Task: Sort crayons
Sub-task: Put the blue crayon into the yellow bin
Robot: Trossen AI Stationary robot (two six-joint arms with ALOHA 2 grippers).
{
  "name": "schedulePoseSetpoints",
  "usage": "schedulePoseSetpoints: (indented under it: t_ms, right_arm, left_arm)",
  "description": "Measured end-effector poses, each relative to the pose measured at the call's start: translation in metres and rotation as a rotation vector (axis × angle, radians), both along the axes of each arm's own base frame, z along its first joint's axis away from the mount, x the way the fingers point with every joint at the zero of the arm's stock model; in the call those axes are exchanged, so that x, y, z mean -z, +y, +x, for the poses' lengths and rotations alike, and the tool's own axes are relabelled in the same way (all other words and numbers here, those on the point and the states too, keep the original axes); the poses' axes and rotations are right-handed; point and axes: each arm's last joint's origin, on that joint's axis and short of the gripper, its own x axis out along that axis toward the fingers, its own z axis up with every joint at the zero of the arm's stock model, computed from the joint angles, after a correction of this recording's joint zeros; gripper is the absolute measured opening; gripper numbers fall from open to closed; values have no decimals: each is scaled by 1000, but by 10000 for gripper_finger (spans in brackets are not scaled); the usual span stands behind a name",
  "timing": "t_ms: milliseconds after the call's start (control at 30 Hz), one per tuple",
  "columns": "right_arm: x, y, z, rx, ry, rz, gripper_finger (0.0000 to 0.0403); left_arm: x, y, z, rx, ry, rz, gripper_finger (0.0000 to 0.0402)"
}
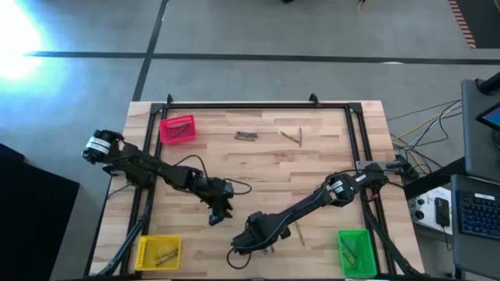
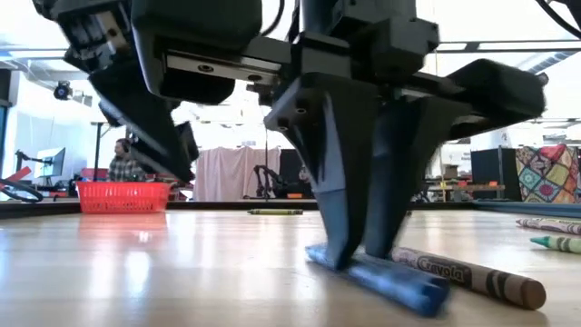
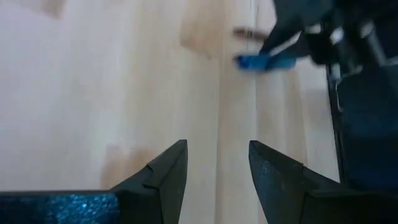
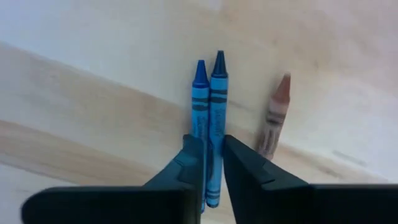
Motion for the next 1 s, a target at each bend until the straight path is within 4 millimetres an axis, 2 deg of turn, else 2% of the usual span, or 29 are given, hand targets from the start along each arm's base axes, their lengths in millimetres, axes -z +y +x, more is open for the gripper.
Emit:
schedulePoseSetpoints:
  t_ms: [133, 533, 1000]
  right_arm:
    - [-1, -4, 2, -1, -16, -32, 28]
    - [-10, -11, 2, -13, -45, -78, 25]
    - [-19, -18, -3, 10, -23, -125, 28]
  left_arm:
    - [-13, 5, -1, -30, -50, 5, 155]
    - [-31, 7, -6, -49, -108, -27, 155]
    - [-30, 7, -5, -44, -107, -21, 155]
